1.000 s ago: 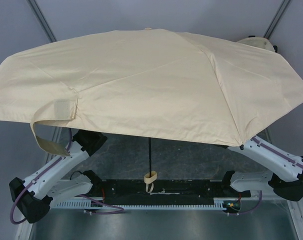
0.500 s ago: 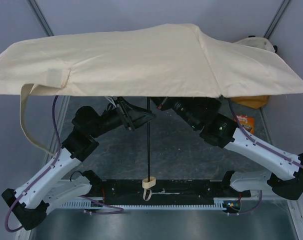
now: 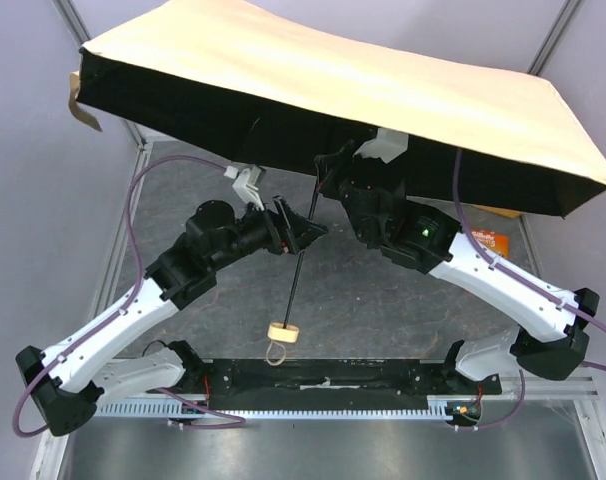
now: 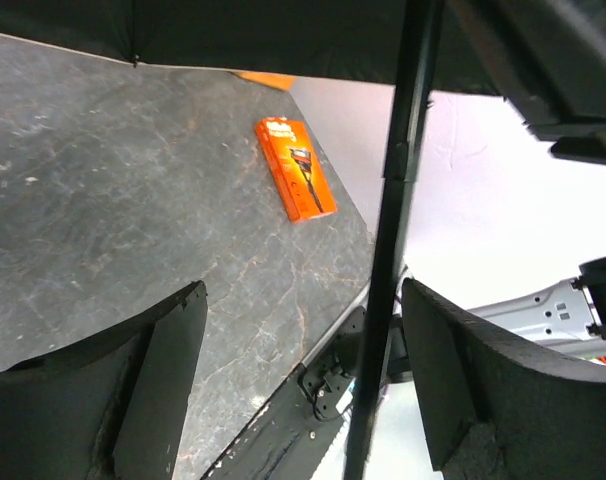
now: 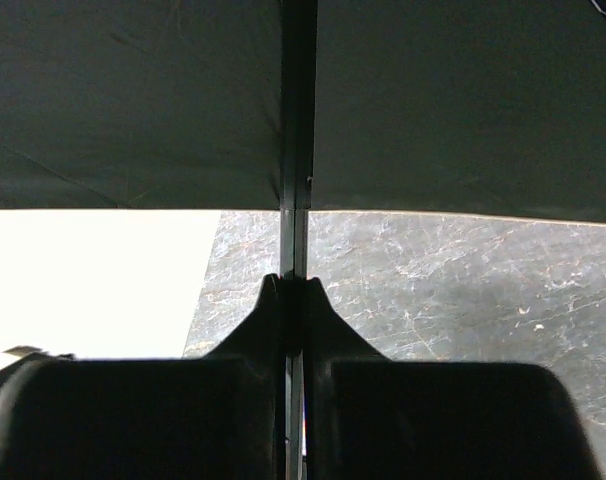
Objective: Put away the umbrella
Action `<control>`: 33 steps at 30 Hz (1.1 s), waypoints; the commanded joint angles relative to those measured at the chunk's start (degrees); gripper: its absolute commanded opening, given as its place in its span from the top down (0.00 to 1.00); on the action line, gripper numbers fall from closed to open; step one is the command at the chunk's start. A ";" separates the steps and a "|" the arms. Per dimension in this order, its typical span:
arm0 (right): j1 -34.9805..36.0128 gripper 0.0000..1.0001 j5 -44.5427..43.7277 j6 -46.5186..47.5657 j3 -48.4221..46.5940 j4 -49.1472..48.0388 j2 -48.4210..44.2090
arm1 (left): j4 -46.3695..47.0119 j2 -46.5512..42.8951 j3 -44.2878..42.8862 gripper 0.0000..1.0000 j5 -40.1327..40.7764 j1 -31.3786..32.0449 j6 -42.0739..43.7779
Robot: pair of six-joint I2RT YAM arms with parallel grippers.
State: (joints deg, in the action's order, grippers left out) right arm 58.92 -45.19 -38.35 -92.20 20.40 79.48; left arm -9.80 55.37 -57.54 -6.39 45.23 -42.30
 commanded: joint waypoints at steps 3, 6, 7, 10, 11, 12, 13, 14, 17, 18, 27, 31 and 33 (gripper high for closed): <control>0.67 1.00 -2.19 1.70 -5.27 -2.03 -1.70 | 11.98 5.70 0.59 0.25 -8.97 0.56 -2.25; 0.59 1.00 5.88 5.03 0.69 -7.29 -6.43 | 12.26 7.47 -0.21 0.90 -10.39 0.38 -3.57; 0.59 1.00 8.51 5.73 2.54 -8.96 -8.10 | 13.66 7.21 0.32 0.95 -10.74 0.38 -4.27; 0.59 1.00 13.27 6.80 5.80 -10.21 -11.36 | 21.81 5.45 2.95 0.98 -13.72 0.38 -6.64; 0.59 0.97 13.72 6.36 6.94 -9.95 -12.50 | 24.89 5.01 4.18 0.98 -15.21 0.38 -7.61; 0.50 0.89 13.99 5.57 8.34 -10.12 -13.55 | 28.92 4.48 5.49 0.98 -16.71 0.38 -9.01; 0.50 0.81 14.42 4.35 9.92 -10.47 -14.70 | 32.18 4.04 6.55 0.98 -18.20 0.38 -10.16; 0.50 0.76 15.30 3.81 11.42 -11.34 -15.66 | 35.87 3.78 7.61 0.98 -19.43 0.30 -11.65; 0.06 0.61 19.42 1.79 16.16 -15.12 -18.48 | 45.54 3.16 10.07 0.98 -22.43 0.21 -15.51; -0.20 0.57 21.18 0.83 18.09 -16.96 -19.18 | 47.58 3.25 10.60 0.98 -23.31 0.29 -16.48; -3.10 0.26 28.92 -4.01 25.49 -26.02 -23.05 | 65.70 2.46 15.88 0.98 -26.91 0.12 -24.05; -5.03 0.27 37.00 -7.00 26.73 -33.39 -21.40 | 67.10 2.63 16.14 0.98 -28.76 0.21 -24.93; -5.39 0.28 40.16 -7.36 25.50 -36.13 -19.29 | 70.08 3.24 16.67 0.98 -29.37 0.21 -26.85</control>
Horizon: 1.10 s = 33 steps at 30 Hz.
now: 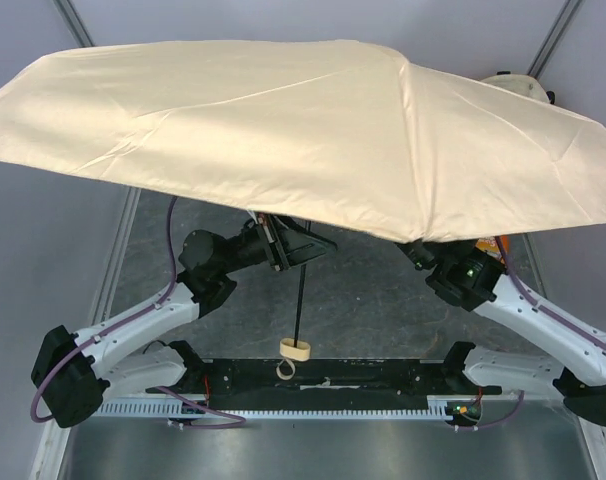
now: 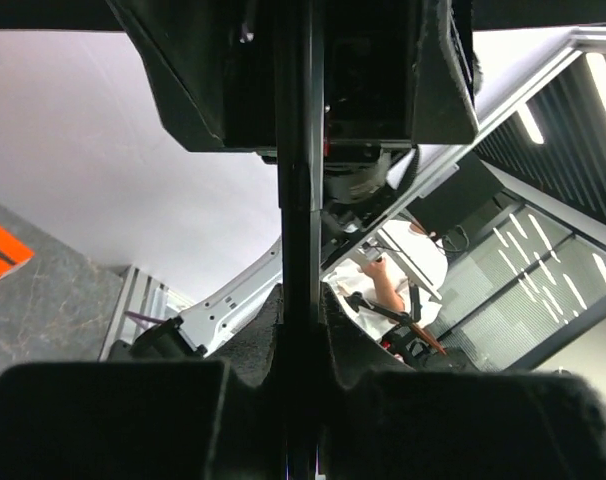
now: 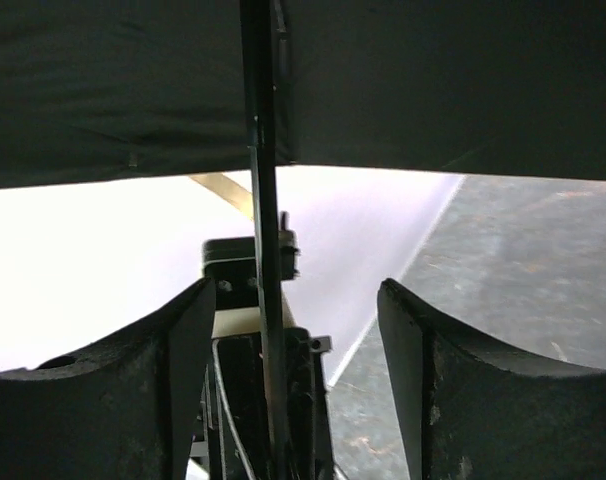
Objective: Put away the umbrella
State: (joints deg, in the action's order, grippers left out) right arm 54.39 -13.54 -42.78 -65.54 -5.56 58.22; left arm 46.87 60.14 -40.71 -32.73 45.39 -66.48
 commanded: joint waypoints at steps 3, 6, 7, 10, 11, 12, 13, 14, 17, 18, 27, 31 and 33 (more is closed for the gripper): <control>-1.21 0.32 11.42 -2.83 -4.59 -11.48 5.23 | 18.16 0.50 -0.42 0.98 -5.84 0.05 -5.93; -1.57 0.39 13.36 -3.27 -6.35 -14.29 7.26 | 23.68 2.52 -0.08 0.98 -8.04 0.23 -9.18; -1.66 0.40 13.36 -3.36 -6.88 -14.74 7.70 | 24.92 2.79 0.54 0.98 -7.96 0.23 -9.89; -1.83 0.51 13.36 -3.71 -7.85 -15.26 8.75 | 22.75 2.44 0.81 0.98 -8.75 0.14 -9.03; -1.92 0.61 13.36 -3.88 -7.85 -15.53 8.76 | 21.87 2.18 1.07 0.98 -8.93 0.32 -8.32; -1.83 0.73 13.36 -3.80 -7.59 -15.53 8.76 | 21.16 1.83 1.24 0.98 -9.02 0.23 -7.80; -1.83 0.87 13.36 -3.88 -7.41 -15.44 8.58 | 19.59 1.13 1.25 0.98 -9.10 0.14 -6.57; -1.83 0.99 13.02 -3.80 -7.32 -14.83 8.41 | 16.88 0.34 1.16 0.98 -9.11 0.14 -4.99; -1.83 1.00 10.21 -2.57 -7.76 -10.45 7.88 | -4.76 -4.93 -1.38 0.84 -5.43 0.14 5.70; -1.83 1.00 7.85 -2.31 -8.20 -8.08 7.70 | -14.78 -7.03 -2.61 0.69 -1.93 0.23 10.53; -0.17 1.00 -9.20 0.68 -19.70 12.32 12.17 | -56.35 -9.96 -13.86 0.25 28.57 5.05 27.98; 1.85 1.00 -16.06 2.09 -23.14 13.21 14.99 | -62.07 -4.43 -19.75 0.25 38.87 10.59 30.96; 2.12 1.00 -18.00 2.35 -24.37 13.56 15.87 | -62.52 -2.67 -21.34 0.25 40.20 12.00 32.11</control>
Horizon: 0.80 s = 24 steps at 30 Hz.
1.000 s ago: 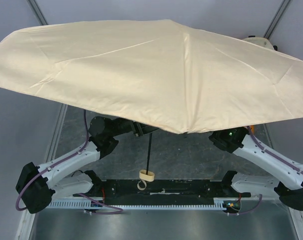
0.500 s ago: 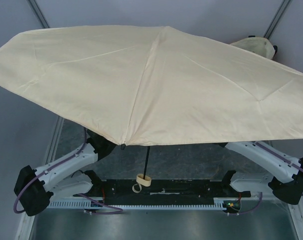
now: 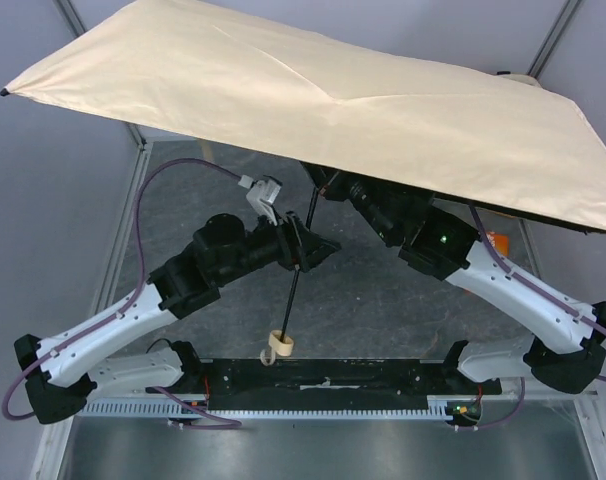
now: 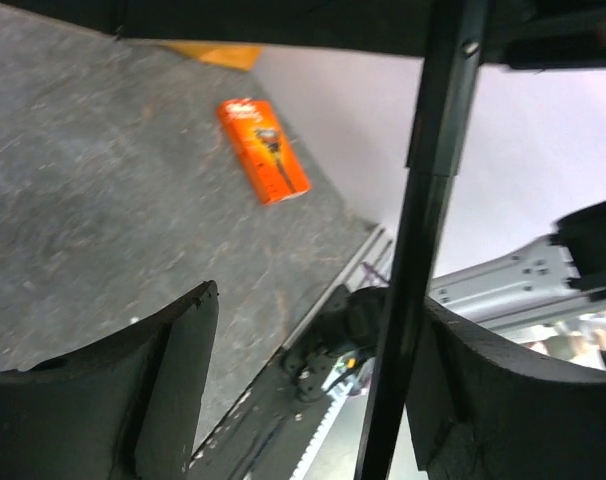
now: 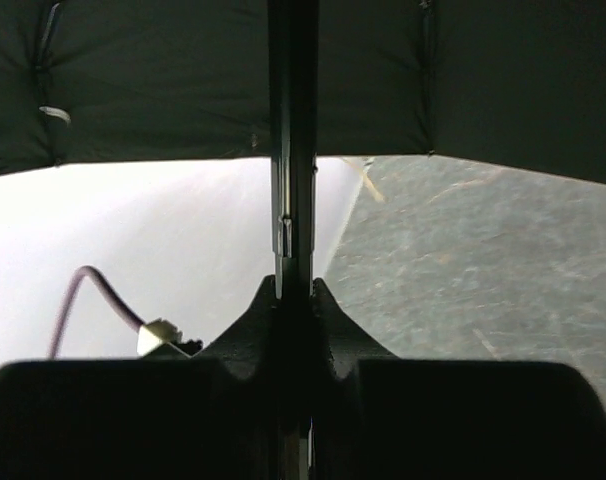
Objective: Put away the umbrella
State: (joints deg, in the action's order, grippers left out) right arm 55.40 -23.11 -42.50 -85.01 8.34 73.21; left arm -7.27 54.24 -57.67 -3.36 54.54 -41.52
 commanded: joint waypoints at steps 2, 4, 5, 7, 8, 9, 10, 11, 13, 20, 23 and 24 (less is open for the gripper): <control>1.47 1.00 -9.06 2.25 -6.56 0.54 2.02 | -7.41 4.03 -4.38 0.32 11.09 3.20 7.41; 1.82 1.00 -8.35 3.47 -7.27 0.54 2.55 | -7.93 4.91 -4.82 0.64 12.84 3.20 7.68; 1.91 1.00 -8.00 4.17 -7.10 0.28 2.55 | -8.29 4.74 -4.73 0.82 13.54 3.11 7.51; 1.91 1.00 -6.95 5.49 -5.35 -1.12 1.33 | -6.72 3.78 -3.51 0.95 13.03 3.11 7.77; 1.73 0.92 -6.16 5.59 -4.03 -1.74 0.45 | -4.36 2.55 -2.20 0.98 11.63 3.03 7.94; 1.30 0.82 -5.11 5.59 -2.37 -2.79 -0.60 | -1.46 1.06 -0.27 0.98 10.14 3.02 7.86; 0.34 0.72 -3.27 4.72 -0.52 -4.02 -1.57 | 2.13 -0.35 1.84 0.98 8.47 3.02 7.33; -1.15 0.62 -0.64 3.05 2.11 -6.21 -2.80 | 5.56 -1.93 3.69 0.98 6.63 2.85 7.07; -4.14 0.47 5.50 -0.81 7.20 -12.44 -4.82 | 13.22 -3.95 6.77 0.98 4.59 2.85 5.67; -9.16 0.27 16.08 -15.74 16.71 -28.27 -5.80 | 27.99 -6.34 13.45 0.98 -1.03 2.32 1.09; -12.67 0.22 19.93 -24.62 18.74 -36.70 -3.79 | 33.18 -5.99 14.77 0.98 -4.37 2.32 -0.05; -14.07 0.22 21.60 -28.04 19.35 -41.34 -2.82 | 34.41 -5.90 15.30 0.98 -4.99 2.32 -0.58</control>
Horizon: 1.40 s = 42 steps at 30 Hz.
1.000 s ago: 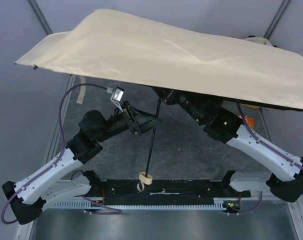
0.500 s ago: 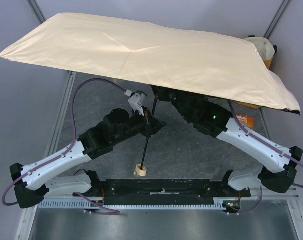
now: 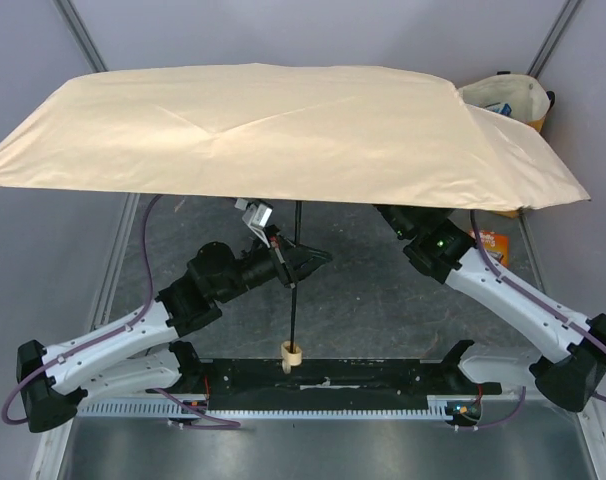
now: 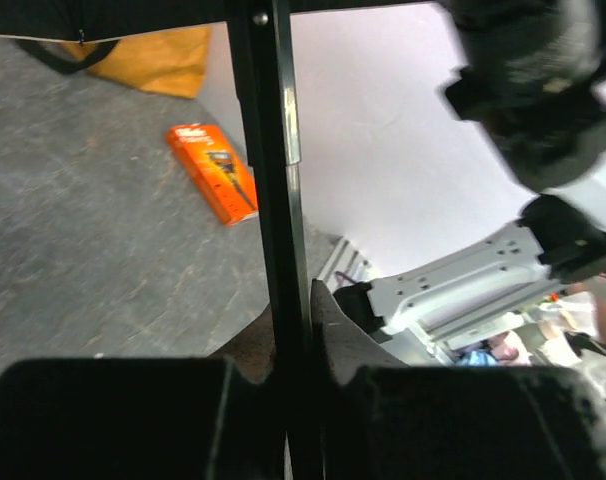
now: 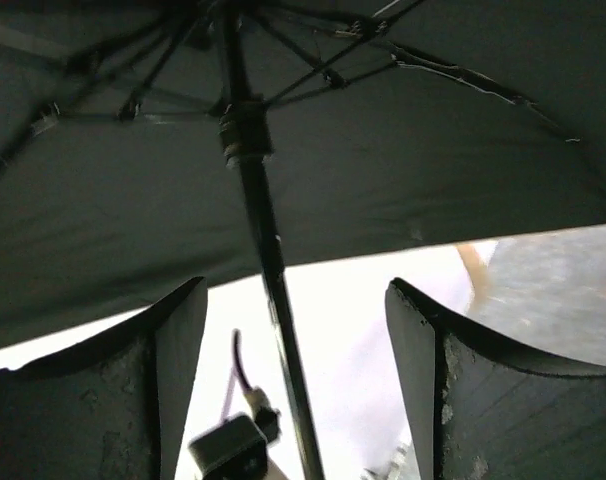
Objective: Put away the umbrella
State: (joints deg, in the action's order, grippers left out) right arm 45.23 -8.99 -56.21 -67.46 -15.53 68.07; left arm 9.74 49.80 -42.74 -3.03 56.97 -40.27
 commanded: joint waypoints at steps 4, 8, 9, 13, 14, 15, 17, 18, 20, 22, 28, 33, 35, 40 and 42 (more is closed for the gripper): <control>-5.50 0.21 10.84 -17.80 -0.91 -23.76 6.45 | 20.40 -0.41 1.17 0.98 -7.51 -0.19 -4.46; -5.68 0.23 14.00 -19.03 -3.81 -27.44 10.14 | 21.03 0.65 1.08 0.98 -8.49 -0.19 -6.13; -5.68 0.24 14.79 -19.12 -4.25 -27.88 10.76 | 20.94 0.74 1.17 0.98 -8.57 -0.11 -6.31; -5.77 0.27 16.82 -18.15 -4.09 -33.32 11.38 | 20.67 1.09 1.34 0.98 -9.10 -0.19 -7.01; -5.77 0.27 16.12 -17.89 -3.82 -33.08 11.03 | 20.76 1.17 1.43 0.98 -9.10 -0.19 -7.10; -5.68 0.26 15.85 -17.36 -4.08 -33.25 10.94 | 20.76 1.18 1.61 0.98 -9.10 -0.19 -7.10; -5.77 0.25 15.41 -16.92 -5.66 -31.68 11.29 | 20.41 1.44 1.70 0.98 -9.19 -0.19 -6.75; -5.77 0.26 15.41 -17.09 -6.62 -31.32 11.64 | 19.89 1.61 1.61 0.98 -9.19 -0.19 -6.49; -5.77 0.27 15.32 -18.32 -8.82 -28.70 12.87 | 19.27 2.23 1.61 0.98 -8.93 -0.19 -5.70; -5.77 0.30 14.80 -18.77 -10.58 -26.93 14.01 | 18.57 2.76 1.26 0.98 -8.93 -0.19 -4.30; -5.60 0.43 13.13 -16.93 -15.85 -21.14 16.21 | 14.79 3.37 0.99 0.98 -5.77 -0.19 -0.69; -5.59 0.45 10.31 -11.22 -18.49 -13.84 16.30 | 11.71 2.67 0.12 0.98 -4.36 -0.28 1.51; -5.60 0.44 10.75 -9.81 -19.81 -12.51 17.18 | 11.18 2.49 -0.23 0.98 -4.27 -0.19 1.95; -5.60 0.43 9.61 -9.98 -19.29 -13.12 18.76 | 9.86 2.14 -0.85 0.98 -4.62 -0.19 2.21; -5.59 0.44 9.43 -9.98 -19.29 -13.30 19.20 | 9.86 1.79 -0.68 0.98 -4.62 -0.19 1.87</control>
State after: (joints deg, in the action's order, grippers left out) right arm 40.29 4.40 -68.42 -83.83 -27.11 85.86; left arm 19.33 53.15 -41.30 -5.06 56.27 -43.42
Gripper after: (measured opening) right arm 0.564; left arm 0.122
